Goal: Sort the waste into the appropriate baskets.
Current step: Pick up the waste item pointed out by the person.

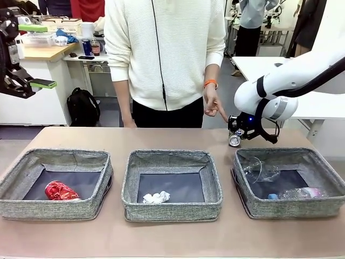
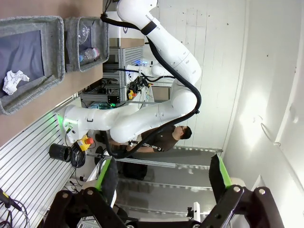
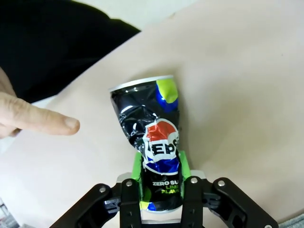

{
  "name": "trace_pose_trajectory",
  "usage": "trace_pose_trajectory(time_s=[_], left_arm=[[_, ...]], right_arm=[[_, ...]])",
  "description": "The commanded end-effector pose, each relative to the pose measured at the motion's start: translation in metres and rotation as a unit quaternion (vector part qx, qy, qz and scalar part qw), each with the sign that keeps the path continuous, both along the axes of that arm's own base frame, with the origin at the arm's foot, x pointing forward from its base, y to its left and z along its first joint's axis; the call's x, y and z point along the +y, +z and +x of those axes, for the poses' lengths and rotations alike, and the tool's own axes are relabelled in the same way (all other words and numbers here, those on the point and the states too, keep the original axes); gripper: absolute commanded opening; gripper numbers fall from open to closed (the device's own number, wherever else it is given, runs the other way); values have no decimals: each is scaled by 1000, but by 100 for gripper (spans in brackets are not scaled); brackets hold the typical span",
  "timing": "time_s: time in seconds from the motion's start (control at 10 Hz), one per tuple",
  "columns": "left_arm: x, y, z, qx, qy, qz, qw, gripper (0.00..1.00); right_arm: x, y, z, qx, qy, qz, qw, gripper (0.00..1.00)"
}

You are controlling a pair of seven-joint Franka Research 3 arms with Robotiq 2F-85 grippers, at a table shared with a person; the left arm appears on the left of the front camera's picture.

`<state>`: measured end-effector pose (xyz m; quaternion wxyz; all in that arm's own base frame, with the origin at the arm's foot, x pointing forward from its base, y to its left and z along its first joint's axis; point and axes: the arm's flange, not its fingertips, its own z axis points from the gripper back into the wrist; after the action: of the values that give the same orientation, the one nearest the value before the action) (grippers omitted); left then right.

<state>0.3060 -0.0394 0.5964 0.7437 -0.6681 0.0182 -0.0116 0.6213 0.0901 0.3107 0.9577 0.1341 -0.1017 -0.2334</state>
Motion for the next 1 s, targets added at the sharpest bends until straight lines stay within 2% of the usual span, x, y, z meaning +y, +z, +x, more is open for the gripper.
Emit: trace_pose_trajectory(time_s=[0.0,0.5,0.6,0.7,0.9], left_arm=[[-1,5,-1,5,0,-9,1000,100],[-1,5,-1,5,0,-9,1000,100],[-1,5,-1,5,0,-9,1000,100],[-1,5,-1,5,0,-9,1000,100],[-1,5,-1,5,0,-9,1000,100]], right_arm=[[-2,-3,1,9,10,12,1000,0],[-7,9,-5,17,-11,23,1000,2],[-10,21,-12,27,-31,16,999,2],[-20,50,-28,33,-66,-11,997,2],[-41,125,-66,29,-60,-3,998,2]])
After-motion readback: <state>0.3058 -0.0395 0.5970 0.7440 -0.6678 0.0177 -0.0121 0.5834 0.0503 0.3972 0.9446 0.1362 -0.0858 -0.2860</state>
